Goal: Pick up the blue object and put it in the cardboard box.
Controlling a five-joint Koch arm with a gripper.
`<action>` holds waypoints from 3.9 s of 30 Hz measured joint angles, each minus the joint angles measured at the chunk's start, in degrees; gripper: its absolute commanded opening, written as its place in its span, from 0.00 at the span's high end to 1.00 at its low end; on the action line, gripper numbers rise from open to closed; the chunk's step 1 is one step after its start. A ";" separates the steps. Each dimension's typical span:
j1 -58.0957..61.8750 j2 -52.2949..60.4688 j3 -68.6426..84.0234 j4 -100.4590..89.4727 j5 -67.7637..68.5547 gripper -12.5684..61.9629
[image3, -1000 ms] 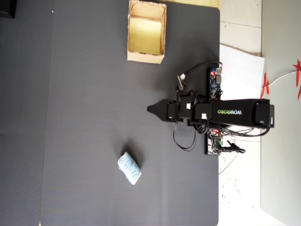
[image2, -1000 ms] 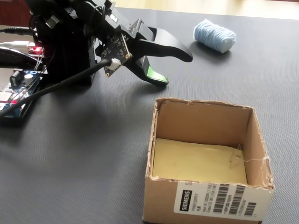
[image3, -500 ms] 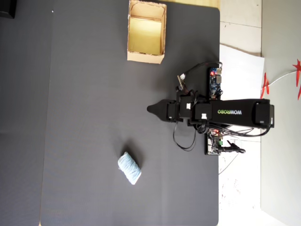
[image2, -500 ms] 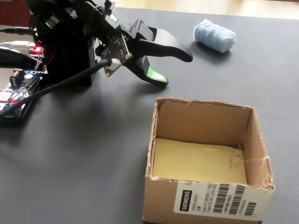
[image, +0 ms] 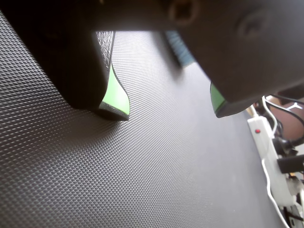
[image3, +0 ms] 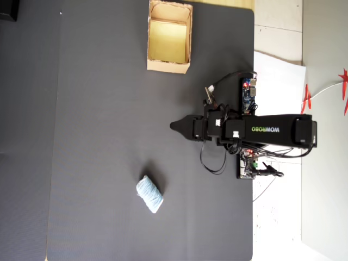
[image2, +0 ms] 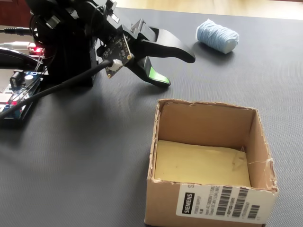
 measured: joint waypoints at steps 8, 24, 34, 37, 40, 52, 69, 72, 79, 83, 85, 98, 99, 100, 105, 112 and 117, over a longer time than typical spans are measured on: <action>-4.13 0.00 0.09 0.00 0.35 0.38; -21.27 0.00 0.00 -1.76 7.91 0.38; -28.74 0.00 -0.79 -1.76 12.04 0.38; -30.50 0.00 -1.05 -1.76 12.04 0.38; -31.29 0.00 -1.67 -1.76 12.13 0.38; -37.97 -9.84 -29.79 14.59 12.13 0.39; -33.49 -39.90 -50.19 17.84 10.99 0.39; -32.87 -41.92 -50.27 17.84 10.99 0.39; -31.38 -46.23 -50.71 17.67 10.99 0.39; -31.29 -46.93 -51.86 17.75 10.99 0.39; -31.46 -47.29 -51.94 18.19 10.99 0.40; -33.75 -50.45 -57.22 25.49 10.99 0.53; -33.75 -50.80 -57.74 25.49 11.07 0.57; -33.75 -50.98 -58.10 25.40 10.99 0.60; -33.84 -50.98 -58.36 25.31 11.07 0.79; -33.84 -47.64 -53.26 19.34 8.88 0.90; -33.66 -42.98 -47.11 12.39 6.15 0.90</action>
